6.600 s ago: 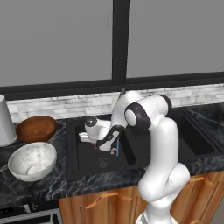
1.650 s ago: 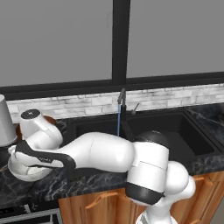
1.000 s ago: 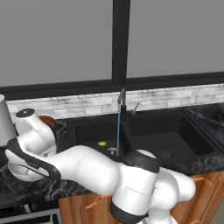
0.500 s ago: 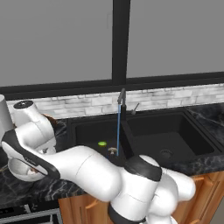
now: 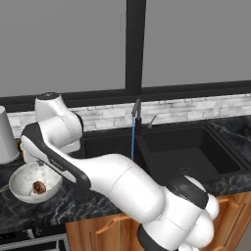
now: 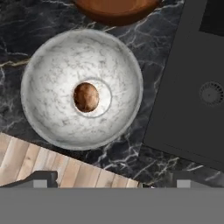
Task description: Pick the mushrooms from the sink and place them in one bowl. Place the kiwi in the other bowl. Then turn off the sink faucet.
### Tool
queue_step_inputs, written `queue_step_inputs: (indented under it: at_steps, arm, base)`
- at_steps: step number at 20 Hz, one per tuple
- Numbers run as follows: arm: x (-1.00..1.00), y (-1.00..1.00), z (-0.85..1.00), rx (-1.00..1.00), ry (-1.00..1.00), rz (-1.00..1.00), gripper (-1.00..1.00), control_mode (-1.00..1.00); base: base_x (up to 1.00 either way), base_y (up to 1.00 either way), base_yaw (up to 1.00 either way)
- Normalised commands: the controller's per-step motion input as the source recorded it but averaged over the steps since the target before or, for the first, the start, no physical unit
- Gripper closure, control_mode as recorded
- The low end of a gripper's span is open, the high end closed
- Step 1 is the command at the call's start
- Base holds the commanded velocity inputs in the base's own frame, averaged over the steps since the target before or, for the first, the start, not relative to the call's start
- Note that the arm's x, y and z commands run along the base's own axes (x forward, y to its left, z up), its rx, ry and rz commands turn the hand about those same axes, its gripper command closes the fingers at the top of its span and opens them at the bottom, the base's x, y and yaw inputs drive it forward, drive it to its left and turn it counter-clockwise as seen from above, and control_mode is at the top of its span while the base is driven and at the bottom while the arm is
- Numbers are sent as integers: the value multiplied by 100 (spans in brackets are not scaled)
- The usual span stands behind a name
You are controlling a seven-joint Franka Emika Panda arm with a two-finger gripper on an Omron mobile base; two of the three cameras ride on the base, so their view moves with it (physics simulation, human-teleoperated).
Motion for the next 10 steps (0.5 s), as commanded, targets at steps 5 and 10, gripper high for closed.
queue_step_inputs:
  at_steps: [5, 10]
  arm:
    - [15, -74, 4, 5, 0, 0, -100, -100]
    - [21, -70, 0, 3, 0, -2, -100, -100]
  base:
    - [0, 0, 0]
    - [0, 0, 0]
